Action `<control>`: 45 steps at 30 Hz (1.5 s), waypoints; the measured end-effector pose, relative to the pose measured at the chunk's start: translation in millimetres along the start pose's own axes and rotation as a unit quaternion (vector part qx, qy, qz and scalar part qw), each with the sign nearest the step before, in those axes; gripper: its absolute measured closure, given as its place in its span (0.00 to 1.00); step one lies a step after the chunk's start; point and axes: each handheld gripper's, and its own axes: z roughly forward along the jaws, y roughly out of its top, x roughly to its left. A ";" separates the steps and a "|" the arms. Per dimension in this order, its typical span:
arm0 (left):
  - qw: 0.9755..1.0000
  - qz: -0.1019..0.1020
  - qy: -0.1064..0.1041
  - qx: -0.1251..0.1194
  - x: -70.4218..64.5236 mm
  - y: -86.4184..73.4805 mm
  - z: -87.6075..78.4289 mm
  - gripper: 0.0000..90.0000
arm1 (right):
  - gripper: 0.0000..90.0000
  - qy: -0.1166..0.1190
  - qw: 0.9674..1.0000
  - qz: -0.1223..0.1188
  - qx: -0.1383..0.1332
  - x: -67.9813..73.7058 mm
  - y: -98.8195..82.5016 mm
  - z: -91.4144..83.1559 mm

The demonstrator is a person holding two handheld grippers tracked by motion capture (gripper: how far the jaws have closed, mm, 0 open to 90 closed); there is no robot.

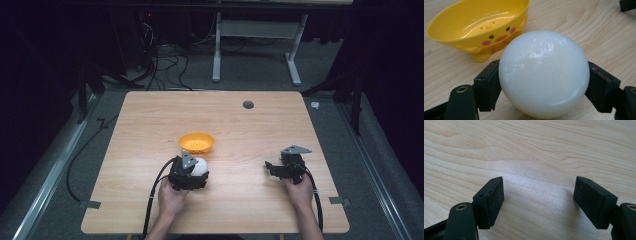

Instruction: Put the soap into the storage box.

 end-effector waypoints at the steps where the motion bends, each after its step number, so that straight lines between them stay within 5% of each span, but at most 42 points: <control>1: 1.000 0.000 0.000 -0.002 0.3 0.9 -0.6 0.27 | 0.28 0.000 1.000 0.000 0.000 0.0 0.0 0.0; 23: 1.000 -0.004 -0.007 -0.017 12.8 14.3 -14.1 0.27 | 0.28 0.000 1.000 0.000 0.000 0.0 0.0 0.0; 32: 1.000 0.004 0.006 -0.022 21.9 23.5 -22.0 0.27 | 0.28 0.000 1.000 0.000 -0.001 0.1 -0.1 0.2; 45: 1.000 -0.004 0.006 -0.020 34.5 35.4 -15.9 0.27 | 0.28 0.000 1.000 0.000 0.000 0.1 0.0 0.0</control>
